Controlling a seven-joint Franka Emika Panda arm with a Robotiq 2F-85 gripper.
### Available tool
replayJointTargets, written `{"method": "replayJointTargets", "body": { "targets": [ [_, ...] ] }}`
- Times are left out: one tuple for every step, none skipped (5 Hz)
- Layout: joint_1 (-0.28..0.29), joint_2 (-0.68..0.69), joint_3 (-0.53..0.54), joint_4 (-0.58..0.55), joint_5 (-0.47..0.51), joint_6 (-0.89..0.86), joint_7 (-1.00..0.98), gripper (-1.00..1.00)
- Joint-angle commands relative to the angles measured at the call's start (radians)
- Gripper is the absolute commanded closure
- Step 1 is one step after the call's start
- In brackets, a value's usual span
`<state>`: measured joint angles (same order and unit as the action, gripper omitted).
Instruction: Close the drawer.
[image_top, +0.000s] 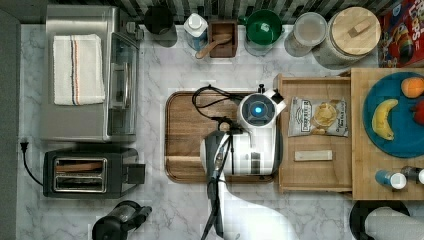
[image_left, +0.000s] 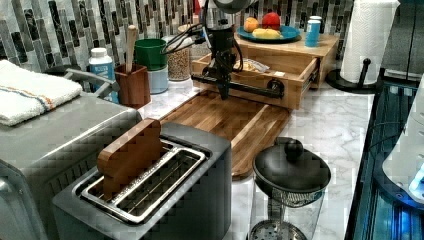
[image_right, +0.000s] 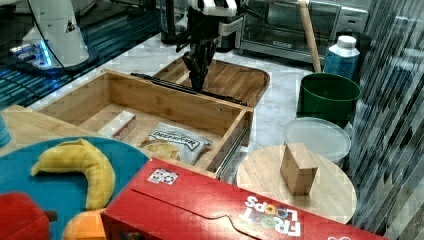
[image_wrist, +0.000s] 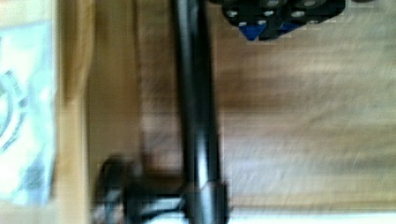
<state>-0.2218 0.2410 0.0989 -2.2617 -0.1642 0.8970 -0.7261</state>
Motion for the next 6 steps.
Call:
{"method": "replayJointTargets", "body": {
  "targets": [
    [-0.043, -0.005, -0.049, 0.116, -0.088, -0.004, -0.21, 1.0],
    [-0.086, 0.003, -0.06, 0.107, -0.116, 0.038, -0.269, 1.0],
    [-0.13, 0.031, -0.068, 0.133, -0.1, 0.013, -0.358, 1.0],
    [-0.159, 0.015, -0.098, 0.122, -0.129, 0.029, -0.379, 1.0],
    [-0.211, 0.044, -0.116, 0.169, -0.067, 0.028, -0.472, 1.0],
    [-0.253, 0.088, -0.134, 0.197, -0.026, 0.071, -0.545, 1.0]
  ]
}}
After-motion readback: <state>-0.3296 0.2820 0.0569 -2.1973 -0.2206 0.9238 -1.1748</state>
